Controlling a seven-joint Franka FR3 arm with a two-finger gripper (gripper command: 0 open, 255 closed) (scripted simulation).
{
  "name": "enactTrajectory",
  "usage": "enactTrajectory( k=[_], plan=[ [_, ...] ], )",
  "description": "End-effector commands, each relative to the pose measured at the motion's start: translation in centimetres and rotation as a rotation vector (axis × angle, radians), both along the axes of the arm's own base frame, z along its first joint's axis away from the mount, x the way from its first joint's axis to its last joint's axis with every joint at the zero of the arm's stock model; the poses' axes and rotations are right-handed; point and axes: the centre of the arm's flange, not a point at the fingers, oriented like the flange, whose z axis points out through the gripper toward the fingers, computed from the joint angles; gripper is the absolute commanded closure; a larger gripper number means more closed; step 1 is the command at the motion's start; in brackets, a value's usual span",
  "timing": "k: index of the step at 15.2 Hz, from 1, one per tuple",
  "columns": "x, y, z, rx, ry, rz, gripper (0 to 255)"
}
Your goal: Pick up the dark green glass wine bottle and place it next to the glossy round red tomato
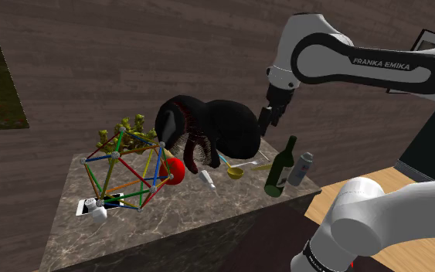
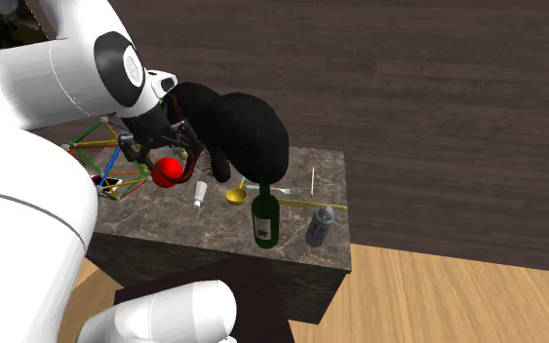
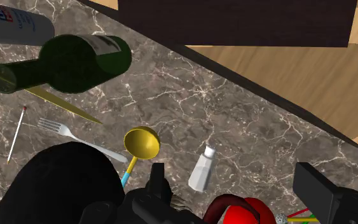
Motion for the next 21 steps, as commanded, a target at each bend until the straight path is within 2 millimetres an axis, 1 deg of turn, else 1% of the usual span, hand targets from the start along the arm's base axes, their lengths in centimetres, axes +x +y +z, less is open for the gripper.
enactTrajectory(
  k=[1, 10, 18, 19, 21],
  plan=[
    [0.0, 0.0, 0.0, 0.000, 0.000, 0.000, 0],
    [-0.7, -12.5, -2.9, 0.078, 0.078, -0.055, 0],
    [-2.0, -23.4, -6.2, 0.147, 0.147, -0.104, 0],
    [-2.2, -24.2, -6.5, 0.152, 0.152, -0.108, 0],
    [-2.3, -24.1, -7.6, 0.152, 0.152, -0.108, 0]
  ],
)
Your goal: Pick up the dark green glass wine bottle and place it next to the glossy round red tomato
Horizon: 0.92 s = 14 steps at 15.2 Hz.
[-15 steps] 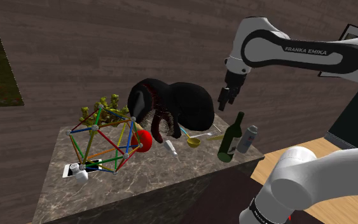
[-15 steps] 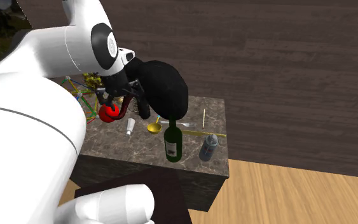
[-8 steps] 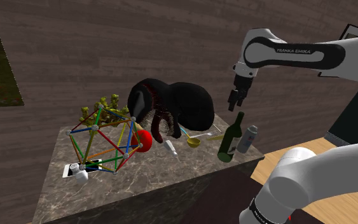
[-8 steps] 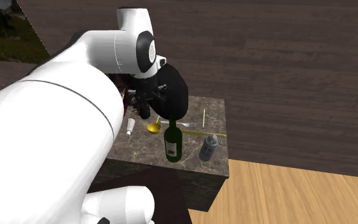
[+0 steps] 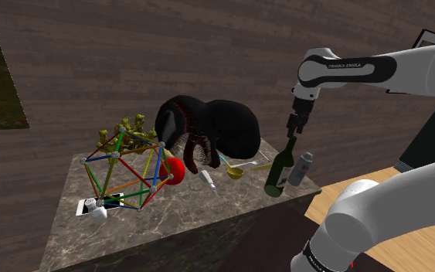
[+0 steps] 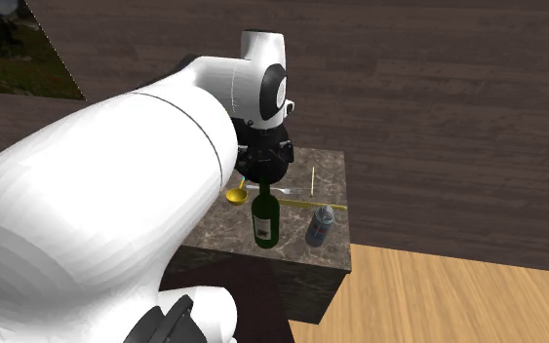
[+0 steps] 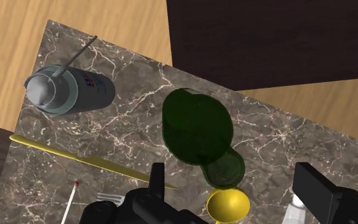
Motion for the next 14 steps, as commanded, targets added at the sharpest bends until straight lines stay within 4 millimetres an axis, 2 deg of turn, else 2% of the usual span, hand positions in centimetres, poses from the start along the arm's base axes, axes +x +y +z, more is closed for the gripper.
enactTrajectory(
  k=[1, 6, 13, 14],
  plan=[
    [-0.2, -0.2, -1.0, 0.001, 0.002, -0.001, 0],
    [-0.4, -0.1, -3.4, 0.001, 0.002, -0.001, 0],
    [-0.4, -0.1, -3.4, 0.002, 0.002, -0.001, 0],
    [-0.4, -0.1, -3.4, 0.002, 0.002, -0.001, 255]
  ],
)
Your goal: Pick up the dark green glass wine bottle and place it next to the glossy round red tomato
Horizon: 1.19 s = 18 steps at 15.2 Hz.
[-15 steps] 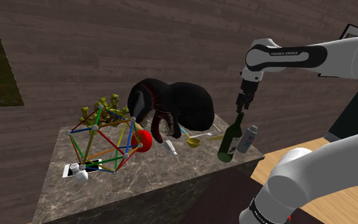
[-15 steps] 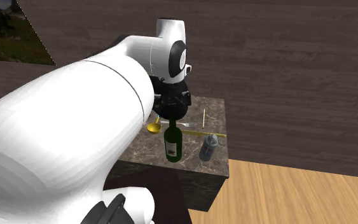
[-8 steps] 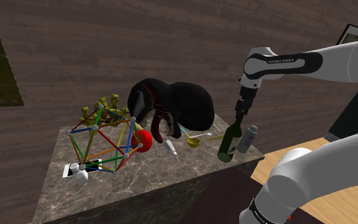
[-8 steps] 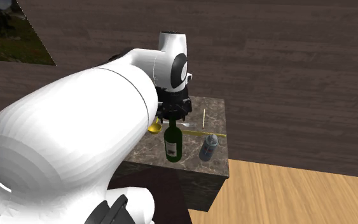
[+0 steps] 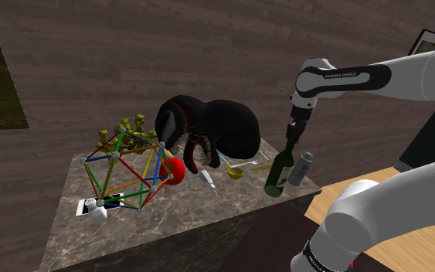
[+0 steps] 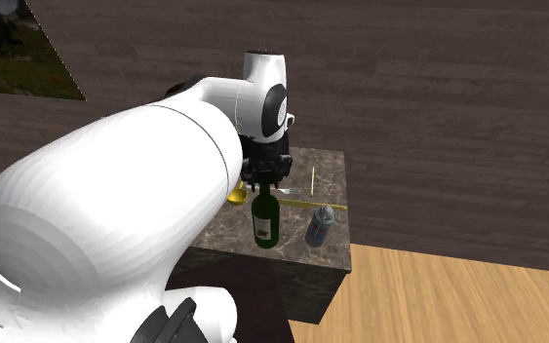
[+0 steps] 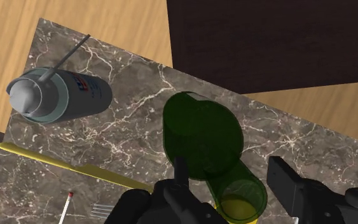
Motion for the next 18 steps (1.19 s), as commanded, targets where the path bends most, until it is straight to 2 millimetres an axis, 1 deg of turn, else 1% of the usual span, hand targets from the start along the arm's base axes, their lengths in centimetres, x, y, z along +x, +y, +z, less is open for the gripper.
enactTrajectory(
  k=[1, 9, 18],
  plan=[
    [0.0, 0.0, 0.0, 0.000, 0.000, 0.000, 255],
    [0.0, 0.0, 0.0, 0.000, 0.000, 0.000, 255],
    [0.0, 0.0, 4.7, 0.000, 0.000, 0.000, 255]
  ],
)
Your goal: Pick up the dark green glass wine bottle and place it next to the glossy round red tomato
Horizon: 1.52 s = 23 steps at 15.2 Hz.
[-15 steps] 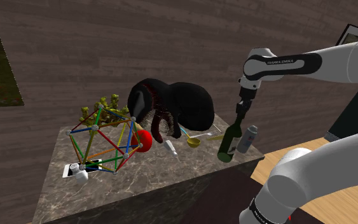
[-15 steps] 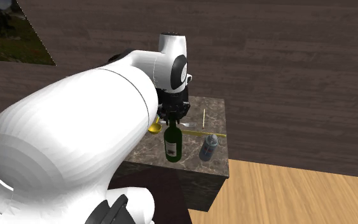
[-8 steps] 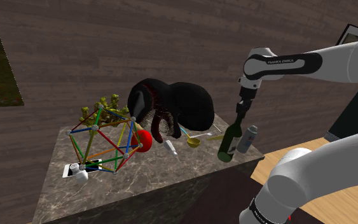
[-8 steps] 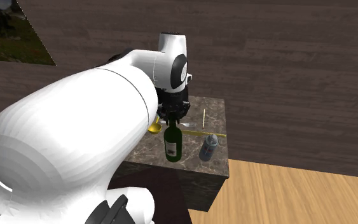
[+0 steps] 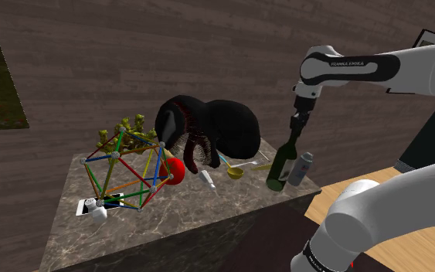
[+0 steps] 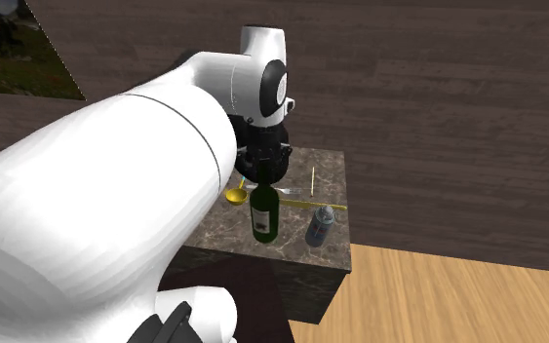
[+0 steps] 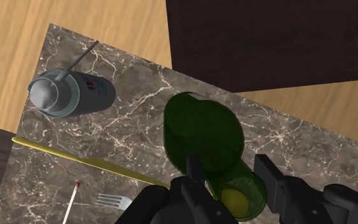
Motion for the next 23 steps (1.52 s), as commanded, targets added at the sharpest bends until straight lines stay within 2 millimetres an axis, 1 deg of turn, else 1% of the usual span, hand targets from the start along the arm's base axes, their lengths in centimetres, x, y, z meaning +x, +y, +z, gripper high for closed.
enactTrajectory(
  k=[1, 23],
  plan=[
    [0.0, -0.2, 1.0, 0.000, 0.000, 0.000, 255],
    [0.0, -0.2, 12.6, 0.000, 0.000, 0.000, 255]
  ],
)
